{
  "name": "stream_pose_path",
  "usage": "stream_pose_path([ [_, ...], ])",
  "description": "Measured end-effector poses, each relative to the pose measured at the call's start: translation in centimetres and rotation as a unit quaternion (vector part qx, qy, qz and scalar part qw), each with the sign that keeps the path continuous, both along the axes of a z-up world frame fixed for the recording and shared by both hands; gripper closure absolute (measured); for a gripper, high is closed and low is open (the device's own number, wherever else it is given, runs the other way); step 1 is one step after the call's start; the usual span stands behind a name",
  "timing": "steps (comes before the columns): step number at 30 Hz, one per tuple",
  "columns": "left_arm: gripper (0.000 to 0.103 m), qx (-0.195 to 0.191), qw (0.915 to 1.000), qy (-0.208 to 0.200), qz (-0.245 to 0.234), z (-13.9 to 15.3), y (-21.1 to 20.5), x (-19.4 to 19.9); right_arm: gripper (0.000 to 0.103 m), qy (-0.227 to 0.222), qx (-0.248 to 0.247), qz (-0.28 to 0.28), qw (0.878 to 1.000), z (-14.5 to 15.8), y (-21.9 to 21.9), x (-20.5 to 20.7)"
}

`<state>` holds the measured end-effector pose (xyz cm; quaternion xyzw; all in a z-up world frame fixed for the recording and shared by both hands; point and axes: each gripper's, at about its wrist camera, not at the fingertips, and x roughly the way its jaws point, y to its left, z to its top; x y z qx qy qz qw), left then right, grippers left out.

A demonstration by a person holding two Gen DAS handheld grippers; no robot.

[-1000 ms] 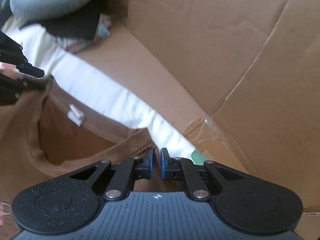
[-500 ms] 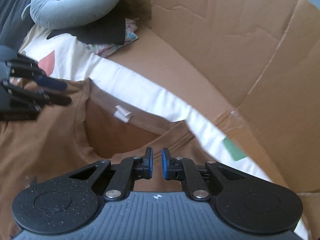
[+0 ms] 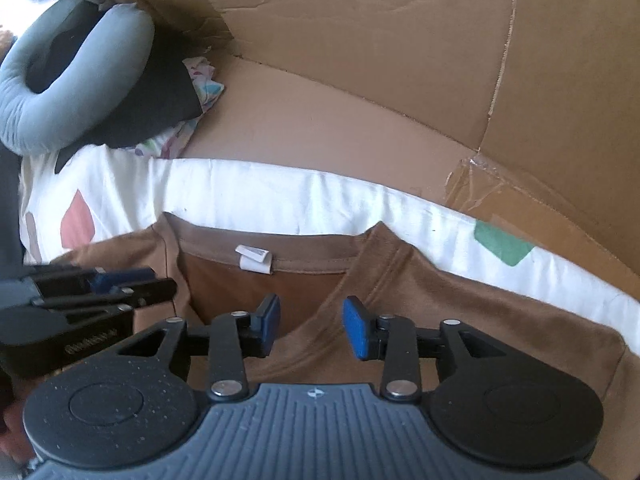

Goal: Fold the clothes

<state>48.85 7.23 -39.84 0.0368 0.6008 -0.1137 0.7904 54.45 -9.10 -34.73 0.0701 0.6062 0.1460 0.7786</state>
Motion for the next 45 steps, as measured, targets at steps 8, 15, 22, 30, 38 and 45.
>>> stream_pose_path([
  [8,0.095,-0.025,0.9978,0.033,0.052,-0.9,-0.1,0.2,0.061,0.039,0.002,-0.047,0.998,-1.3,0.5,0.3],
  [15,0.088,-0.023,0.9962,0.039,0.074,-1.8,-0.1,0.2,0.061,0.056,0.027,-0.08,0.995,-2.5,0.3,0.4],
  [22,0.097,-0.007,0.9951,0.044,0.089,-2.6,-0.2,0.4,0.091,0.066,-0.015,-0.087,0.994,-3.7,0.9,0.7],
  [30,0.101,-0.018,0.994,0.032,0.103,-1.3,0.6,-0.4,0.103,0.056,-0.021,-0.081,0.995,-2.9,0.5,0.5],
  [38,0.099,-0.043,0.9947,-0.024,0.091,-0.4,1.3,-1.3,0.103,0.019,0.003,-0.083,0.996,-2.0,-0.8,-0.4],
  [45,0.082,-0.076,0.9933,-0.054,0.068,1.1,2.0,-3.7,0.101,-0.002,0.062,-0.037,0.997,-0.5,-1.3,-2.5],
])
